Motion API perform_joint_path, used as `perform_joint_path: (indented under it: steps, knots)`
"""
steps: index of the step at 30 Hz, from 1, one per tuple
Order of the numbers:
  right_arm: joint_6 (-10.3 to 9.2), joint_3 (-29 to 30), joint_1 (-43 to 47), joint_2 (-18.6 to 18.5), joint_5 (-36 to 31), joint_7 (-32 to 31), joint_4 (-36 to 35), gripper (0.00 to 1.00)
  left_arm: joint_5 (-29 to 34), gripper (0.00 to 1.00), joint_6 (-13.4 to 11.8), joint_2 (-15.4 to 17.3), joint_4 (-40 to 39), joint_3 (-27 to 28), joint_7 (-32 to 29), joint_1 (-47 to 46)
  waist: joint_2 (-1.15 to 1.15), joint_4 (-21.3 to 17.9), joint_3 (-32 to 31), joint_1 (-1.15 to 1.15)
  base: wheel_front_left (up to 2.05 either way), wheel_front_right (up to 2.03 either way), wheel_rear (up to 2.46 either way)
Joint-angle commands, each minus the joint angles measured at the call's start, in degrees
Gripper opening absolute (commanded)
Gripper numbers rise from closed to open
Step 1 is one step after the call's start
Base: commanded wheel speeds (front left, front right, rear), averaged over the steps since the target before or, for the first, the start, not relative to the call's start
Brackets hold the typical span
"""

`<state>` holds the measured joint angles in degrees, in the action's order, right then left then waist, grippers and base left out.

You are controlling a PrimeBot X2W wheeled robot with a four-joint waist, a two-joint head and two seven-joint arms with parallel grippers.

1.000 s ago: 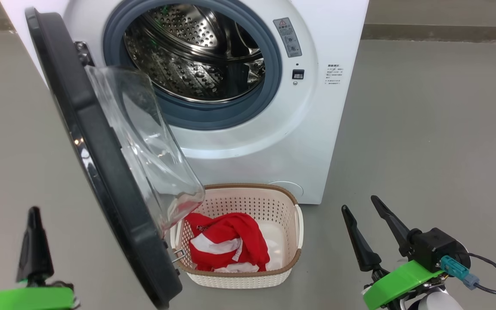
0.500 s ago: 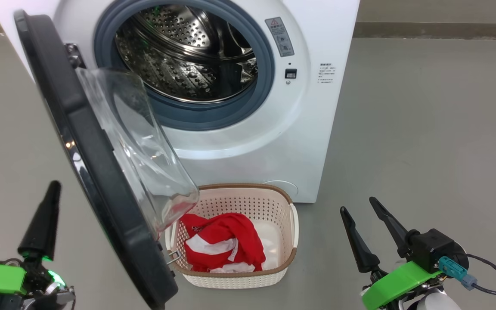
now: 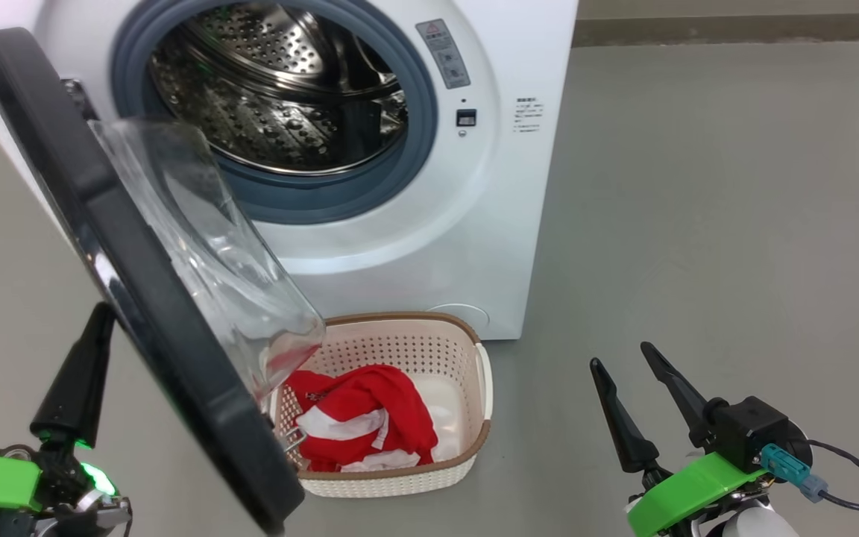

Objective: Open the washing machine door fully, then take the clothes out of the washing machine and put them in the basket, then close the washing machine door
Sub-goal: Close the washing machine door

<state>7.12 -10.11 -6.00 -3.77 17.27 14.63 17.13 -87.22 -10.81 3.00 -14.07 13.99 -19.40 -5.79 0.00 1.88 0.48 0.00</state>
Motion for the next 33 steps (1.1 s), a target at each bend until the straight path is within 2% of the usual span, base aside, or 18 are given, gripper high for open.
perform_joint_path:
  steps: [1, 25, 33]
  knots:
    - [0.36, -1.34, -1.49, -0.47, 0.27, 0.37, -1.32, 1.0, -0.22, 0.0, 0.28, 0.86, -2.06, 0.55, -0.57, -1.2, 0.0, -0.7, 0.36, 0.0, 0.0, 0.0, 0.0]
    - [0.36, -0.87, -3.32, -1.2, 0.61, 0.37, -1.52, 1.0, -0.49, 0.0, 2.85, 0.19, 3.4, -1.82, 4.19, -8.52, 0.0, -10.86, 4.53, 0.0, 0.0, 0.0, 0.0]
    - [0.36, -0.61, -4.74, -1.58, 0.92, 0.37, -1.81, 1.0, 1.1, 0.0, 3.45, 0.19, 7.66, -2.85, 5.95, -14.72, 0.0, -12.43, 7.45, 0.0, 0.0, 0.0, 0.0]
